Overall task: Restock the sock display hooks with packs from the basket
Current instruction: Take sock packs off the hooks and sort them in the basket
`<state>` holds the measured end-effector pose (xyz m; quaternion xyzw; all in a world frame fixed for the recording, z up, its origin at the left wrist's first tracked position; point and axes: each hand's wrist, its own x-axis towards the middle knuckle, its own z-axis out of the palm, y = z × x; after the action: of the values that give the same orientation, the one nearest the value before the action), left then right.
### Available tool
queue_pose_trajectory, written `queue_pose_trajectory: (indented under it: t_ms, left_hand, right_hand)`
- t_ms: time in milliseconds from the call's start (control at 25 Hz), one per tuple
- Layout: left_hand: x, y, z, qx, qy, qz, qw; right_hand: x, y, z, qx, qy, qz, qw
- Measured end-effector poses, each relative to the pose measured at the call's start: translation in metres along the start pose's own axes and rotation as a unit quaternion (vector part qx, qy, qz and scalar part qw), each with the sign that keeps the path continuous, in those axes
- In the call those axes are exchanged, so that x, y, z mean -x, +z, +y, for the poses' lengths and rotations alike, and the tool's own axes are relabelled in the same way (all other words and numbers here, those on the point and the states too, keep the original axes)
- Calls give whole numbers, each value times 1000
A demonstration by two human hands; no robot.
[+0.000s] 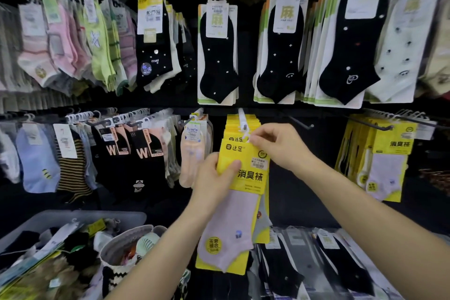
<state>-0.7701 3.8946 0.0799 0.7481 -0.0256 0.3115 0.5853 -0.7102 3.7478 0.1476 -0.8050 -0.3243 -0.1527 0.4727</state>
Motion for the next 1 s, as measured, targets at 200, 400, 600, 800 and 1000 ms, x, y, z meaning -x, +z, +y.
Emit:
queue_pose_trajectory:
  t_ms: [200, 400, 600, 800, 1000]
  left_hand:
    - [-15, 18, -6, 48, -7, 33, 998]
    - [-27, 19, -21, 21, -20, 74, 997]
    - [-21, 13, -42, -59, -48, 79, 994]
    - [-40, 17, -30, 27, -38, -11, 999]
    - [-33, 27, -32, 158, -31, -49, 986]
  right_hand:
    - [-26, -12, 3, 26, 50, 49, 997]
    - [-42, 1, 5, 94, 58, 35, 993]
    - [-34, 9, 20, 64, 68, 62, 994]
    - [7, 33, 53, -84, 137, 54, 986]
    - [22, 56, 56, -254, 107, 12, 961]
